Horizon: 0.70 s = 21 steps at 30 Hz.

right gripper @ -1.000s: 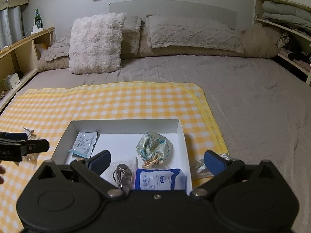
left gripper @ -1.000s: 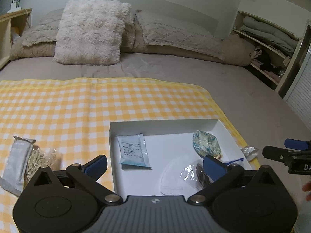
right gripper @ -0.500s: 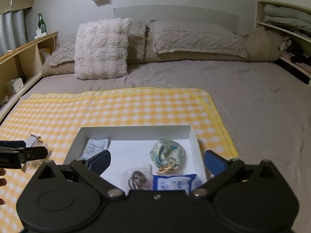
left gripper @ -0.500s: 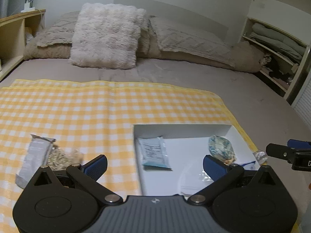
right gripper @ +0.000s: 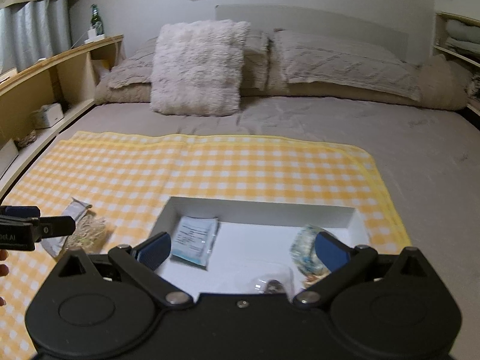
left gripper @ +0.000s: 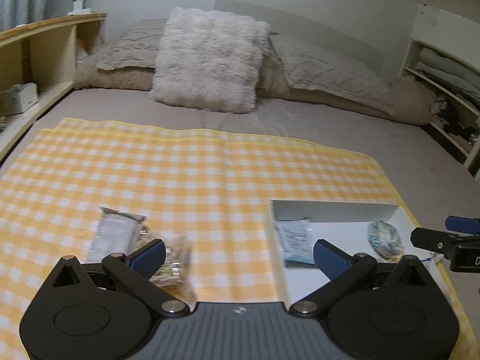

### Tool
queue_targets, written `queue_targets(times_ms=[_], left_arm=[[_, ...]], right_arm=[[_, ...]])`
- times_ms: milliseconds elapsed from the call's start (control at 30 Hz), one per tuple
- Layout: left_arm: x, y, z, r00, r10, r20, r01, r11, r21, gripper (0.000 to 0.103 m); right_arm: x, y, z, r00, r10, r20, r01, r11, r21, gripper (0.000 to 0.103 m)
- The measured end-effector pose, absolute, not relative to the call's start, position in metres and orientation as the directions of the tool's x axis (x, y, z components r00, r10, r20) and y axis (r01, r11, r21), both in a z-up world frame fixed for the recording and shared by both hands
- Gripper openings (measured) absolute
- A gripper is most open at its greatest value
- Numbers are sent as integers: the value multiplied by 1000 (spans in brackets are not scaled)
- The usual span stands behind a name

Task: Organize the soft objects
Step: 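Withdraw both open tools from the box toward the grey pack and bead bag, then grasp the grey acoolid pack with the left tool while the right tool grasps the bead bag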

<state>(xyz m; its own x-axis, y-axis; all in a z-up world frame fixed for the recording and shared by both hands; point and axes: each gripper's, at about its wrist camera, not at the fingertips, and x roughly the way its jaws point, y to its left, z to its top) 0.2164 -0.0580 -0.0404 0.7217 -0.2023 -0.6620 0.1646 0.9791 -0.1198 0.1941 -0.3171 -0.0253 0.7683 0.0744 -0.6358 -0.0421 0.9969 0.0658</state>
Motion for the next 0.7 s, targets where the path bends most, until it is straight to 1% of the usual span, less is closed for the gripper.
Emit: queue_targets(times_ms=[500, 700], left_arm=[[222, 19, -46, 729, -60, -682, 18, 998, -68, 103], [228, 42, -47, 727, -17, -686, -15, 999, -41, 103]], right_arm=[[226, -249, -29, 746, 171, -643, -160, 984, 77, 103], [237, -220, -30, 750, 196, -632, -181, 979, 88, 103]])
